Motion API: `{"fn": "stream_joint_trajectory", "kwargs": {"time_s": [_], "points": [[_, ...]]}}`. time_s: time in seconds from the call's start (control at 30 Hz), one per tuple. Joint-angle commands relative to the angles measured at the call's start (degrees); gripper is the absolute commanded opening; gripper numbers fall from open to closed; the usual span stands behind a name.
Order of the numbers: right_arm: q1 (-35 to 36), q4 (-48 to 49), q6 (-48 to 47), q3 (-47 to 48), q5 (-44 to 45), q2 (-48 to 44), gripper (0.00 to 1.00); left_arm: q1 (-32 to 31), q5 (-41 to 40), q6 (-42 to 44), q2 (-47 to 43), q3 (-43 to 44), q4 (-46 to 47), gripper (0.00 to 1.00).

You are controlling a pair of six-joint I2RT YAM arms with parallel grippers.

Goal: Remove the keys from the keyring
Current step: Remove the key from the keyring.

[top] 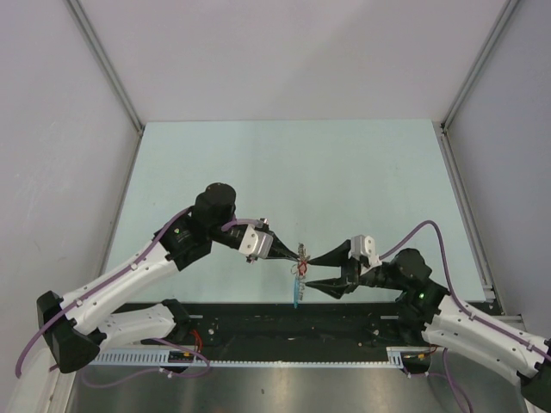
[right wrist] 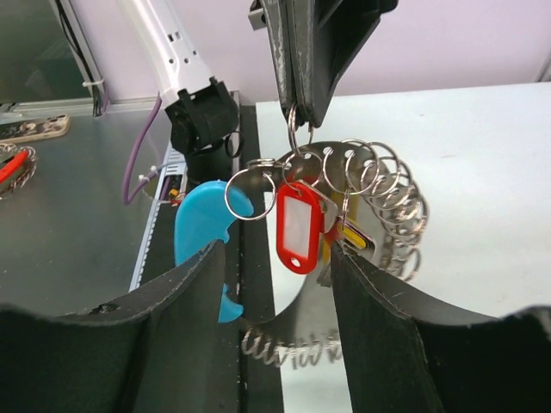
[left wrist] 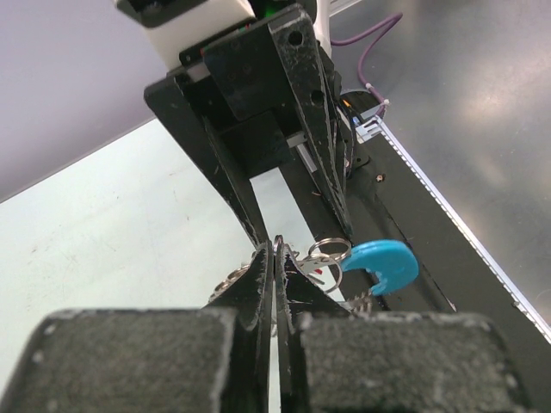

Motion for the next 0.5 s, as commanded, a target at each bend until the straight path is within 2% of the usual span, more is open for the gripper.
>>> {"fn": "stream_joint_trajectory", "kwargs": {"time_s": [0.0,0.47], "points": [[0.3,-1.4,-1.9,1.6,2.8,-2.5,0.56,0.2,3.5,0.7,-0.3,2.1,1.2,0.01],[0.0,3.0,-3.4,3.3,1.3,2.3,0.56,0.2,3.9,0.6,-0.4,2.0,1.0,0.00]]}}
